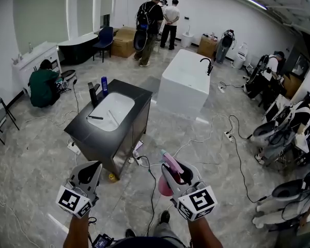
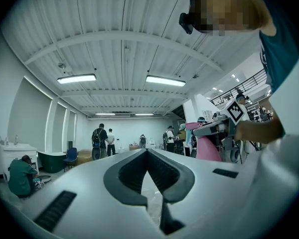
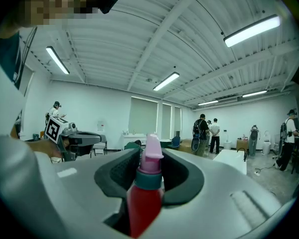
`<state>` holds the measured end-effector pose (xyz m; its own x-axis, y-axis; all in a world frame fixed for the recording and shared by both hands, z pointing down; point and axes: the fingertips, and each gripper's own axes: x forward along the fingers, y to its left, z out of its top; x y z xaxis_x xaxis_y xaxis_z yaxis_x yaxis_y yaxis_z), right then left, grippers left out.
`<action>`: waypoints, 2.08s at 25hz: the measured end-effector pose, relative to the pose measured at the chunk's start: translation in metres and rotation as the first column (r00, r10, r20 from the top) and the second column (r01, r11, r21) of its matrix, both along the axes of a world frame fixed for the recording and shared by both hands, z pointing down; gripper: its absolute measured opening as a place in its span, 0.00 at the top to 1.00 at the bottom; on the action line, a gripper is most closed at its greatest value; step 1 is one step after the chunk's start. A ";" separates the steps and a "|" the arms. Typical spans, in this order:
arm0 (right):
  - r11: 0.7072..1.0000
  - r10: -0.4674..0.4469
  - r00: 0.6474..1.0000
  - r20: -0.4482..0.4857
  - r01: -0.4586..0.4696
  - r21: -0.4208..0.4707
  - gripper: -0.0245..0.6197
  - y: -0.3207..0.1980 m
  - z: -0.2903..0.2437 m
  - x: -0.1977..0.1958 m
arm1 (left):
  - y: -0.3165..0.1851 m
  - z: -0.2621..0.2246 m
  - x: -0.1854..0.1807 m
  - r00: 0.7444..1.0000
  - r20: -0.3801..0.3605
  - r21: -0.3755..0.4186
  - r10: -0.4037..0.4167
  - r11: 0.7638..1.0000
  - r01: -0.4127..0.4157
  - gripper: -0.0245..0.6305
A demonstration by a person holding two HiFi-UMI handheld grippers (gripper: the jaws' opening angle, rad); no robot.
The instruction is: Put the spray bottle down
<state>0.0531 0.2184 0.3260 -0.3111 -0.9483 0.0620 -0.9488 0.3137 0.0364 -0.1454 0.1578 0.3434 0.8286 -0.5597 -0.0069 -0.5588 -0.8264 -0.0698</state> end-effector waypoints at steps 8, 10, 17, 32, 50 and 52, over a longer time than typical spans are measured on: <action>0.994 -0.110 0.991 0.072 0.110 0.001 0.75 -0.047 0.003 0.061 | -0.026 -0.001 0.056 0.995 0.011 -0.005 -0.099 0.995 0.099 0.96; 0.990 -0.140 0.987 0.081 0.140 0.007 0.75 -0.060 0.000 0.080 | -0.033 -0.002 0.076 0.992 0.018 0.001 -0.122 0.993 0.122 0.96; 0.976 -0.217 0.972 0.087 0.218 0.000 0.76 -0.094 0.003 0.133 | -0.051 -0.001 0.132 0.982 0.019 0.000 -0.190 0.982 0.190 0.96; 0.940 -0.337 0.935 0.109 0.340 -0.014 0.76 -0.162 0.025 0.162 | -0.092 0.014 0.162 0.948 0.065 -0.004 -0.312 0.950 0.313 0.96; 0.977 -0.194 0.976 0.102 0.201 -0.070 0.76 -0.319 0.051 0.095 | -0.281 0.032 0.096 0.984 0.043 -0.035 -0.174 0.984 0.176 0.96; 0.980 -0.179 0.979 0.102 0.186 -0.069 0.76 -0.335 0.052 0.086 | -0.299 0.029 0.090 0.988 0.044 -0.036 -0.150 0.988 0.151 0.96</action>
